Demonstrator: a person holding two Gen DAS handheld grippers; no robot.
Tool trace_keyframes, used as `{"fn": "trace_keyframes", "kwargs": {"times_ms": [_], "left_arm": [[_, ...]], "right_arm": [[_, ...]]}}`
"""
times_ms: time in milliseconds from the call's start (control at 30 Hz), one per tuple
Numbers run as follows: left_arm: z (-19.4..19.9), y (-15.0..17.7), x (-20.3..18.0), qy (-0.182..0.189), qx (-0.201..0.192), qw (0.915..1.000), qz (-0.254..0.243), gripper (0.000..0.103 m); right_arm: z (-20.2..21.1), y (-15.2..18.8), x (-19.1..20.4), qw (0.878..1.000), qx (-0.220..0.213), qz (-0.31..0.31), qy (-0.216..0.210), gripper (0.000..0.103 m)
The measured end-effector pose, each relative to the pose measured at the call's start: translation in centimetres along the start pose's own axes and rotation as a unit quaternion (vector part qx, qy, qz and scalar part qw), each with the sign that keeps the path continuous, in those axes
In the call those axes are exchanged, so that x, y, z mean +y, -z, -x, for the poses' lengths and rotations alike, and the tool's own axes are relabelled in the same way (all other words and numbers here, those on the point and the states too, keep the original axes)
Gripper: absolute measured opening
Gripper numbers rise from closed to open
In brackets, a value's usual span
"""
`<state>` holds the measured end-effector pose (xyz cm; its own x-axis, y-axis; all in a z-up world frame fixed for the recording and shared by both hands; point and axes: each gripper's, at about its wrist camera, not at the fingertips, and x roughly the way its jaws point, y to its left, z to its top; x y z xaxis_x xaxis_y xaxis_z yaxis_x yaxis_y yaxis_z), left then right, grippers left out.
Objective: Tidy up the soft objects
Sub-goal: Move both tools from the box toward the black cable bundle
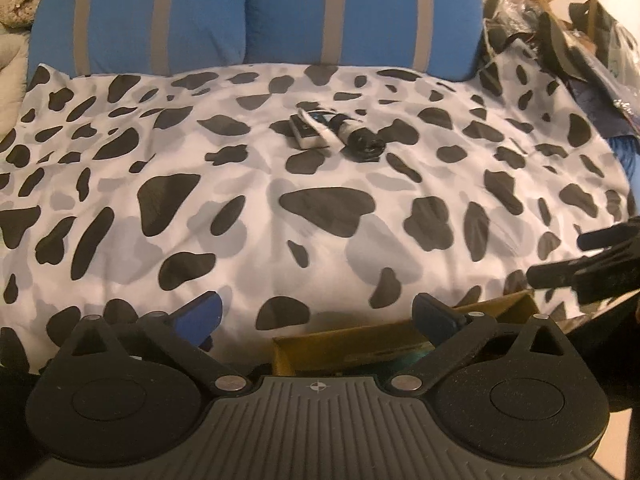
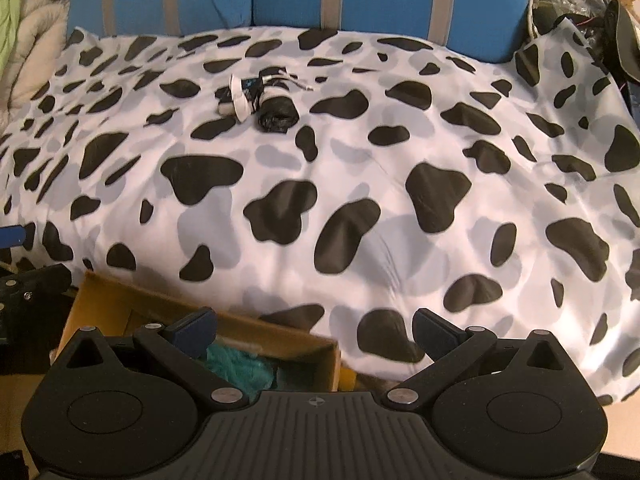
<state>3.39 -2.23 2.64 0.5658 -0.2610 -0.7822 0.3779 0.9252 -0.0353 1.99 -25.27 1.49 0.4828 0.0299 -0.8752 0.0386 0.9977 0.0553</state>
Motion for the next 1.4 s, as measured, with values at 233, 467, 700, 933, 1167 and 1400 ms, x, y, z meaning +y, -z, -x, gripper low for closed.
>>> {"fn": "trace_keyframes", "kwargs": {"times_ms": [233, 467, 700, 933, 1167, 1400], "left_arm": [[-0.7, -0.8, 0.0, 0.0, -0.004, 0.9997, -0.025, 0.103], [-1.7, -2.2, 0.3, -0.001, -0.01, 0.9978, -0.066, 0.103], [-3.2, -4.2, 1.6, 0.006, -0.009, 0.9965, -0.082, 0.103], [-4.8, -6.1, 3.1, 0.003, -0.009, 0.9975, -0.07, 0.103], [-7.0, -7.2, 4.2, -0.018, -0.011, 0.9986, -0.049, 0.103], [-8.6, -8.3, 4.6, -0.019, -0.008, 0.997, -0.074, 0.103]], "right_arm": [[-0.6, -1.4, -0.7, 1.0, -0.02, 0.007, -0.009, 0.103], [-1.4, -2.9, -1.0, 0.998, -0.048, 0.025, 0.01, 0.103], [-2.6, -4.4, -2.2, 0.997, -0.072, 0.006, 0.012, 0.103], [-4.4, -5.9, -2.1, 0.996, -0.078, 0.036, 0.02, 0.103], [-6.9, -7.7, -1.6, 0.997, -0.042, 0.061, -0.017, 0.103], [-8.7, -9.3, -1.1, 0.996, -0.025, 0.061, -0.06, 0.103]]}}
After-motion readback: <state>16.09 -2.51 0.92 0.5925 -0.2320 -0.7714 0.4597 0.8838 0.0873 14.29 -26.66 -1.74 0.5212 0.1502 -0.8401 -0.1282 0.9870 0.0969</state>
